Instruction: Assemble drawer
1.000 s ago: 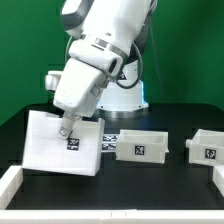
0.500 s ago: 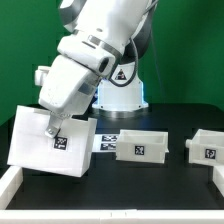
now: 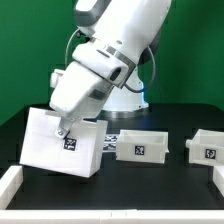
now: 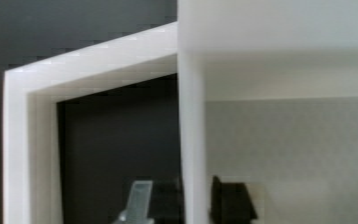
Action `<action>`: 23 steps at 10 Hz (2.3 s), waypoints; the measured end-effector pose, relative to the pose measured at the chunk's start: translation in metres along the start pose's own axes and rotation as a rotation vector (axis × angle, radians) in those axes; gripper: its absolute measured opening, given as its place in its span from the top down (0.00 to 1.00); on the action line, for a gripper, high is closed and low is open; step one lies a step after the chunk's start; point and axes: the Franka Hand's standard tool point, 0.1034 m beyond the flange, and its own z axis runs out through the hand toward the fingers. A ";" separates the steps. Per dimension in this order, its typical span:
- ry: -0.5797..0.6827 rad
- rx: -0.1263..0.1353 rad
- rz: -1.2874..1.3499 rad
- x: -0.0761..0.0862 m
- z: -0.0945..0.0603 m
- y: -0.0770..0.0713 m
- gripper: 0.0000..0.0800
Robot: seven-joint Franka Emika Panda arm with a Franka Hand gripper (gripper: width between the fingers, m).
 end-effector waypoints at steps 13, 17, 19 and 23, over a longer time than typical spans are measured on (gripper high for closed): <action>-0.213 0.096 0.000 -0.021 -0.007 0.000 0.92; -0.301 0.095 -0.044 -0.025 -0.012 0.008 0.92; -0.296 0.086 -0.047 -0.020 -0.015 0.011 0.92; -0.328 0.078 -0.055 -0.025 -0.008 0.010 0.92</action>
Offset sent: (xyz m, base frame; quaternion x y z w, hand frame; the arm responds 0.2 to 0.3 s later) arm 0.0000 0.0000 0.0000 0.0000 0.0000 0.0000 1.0000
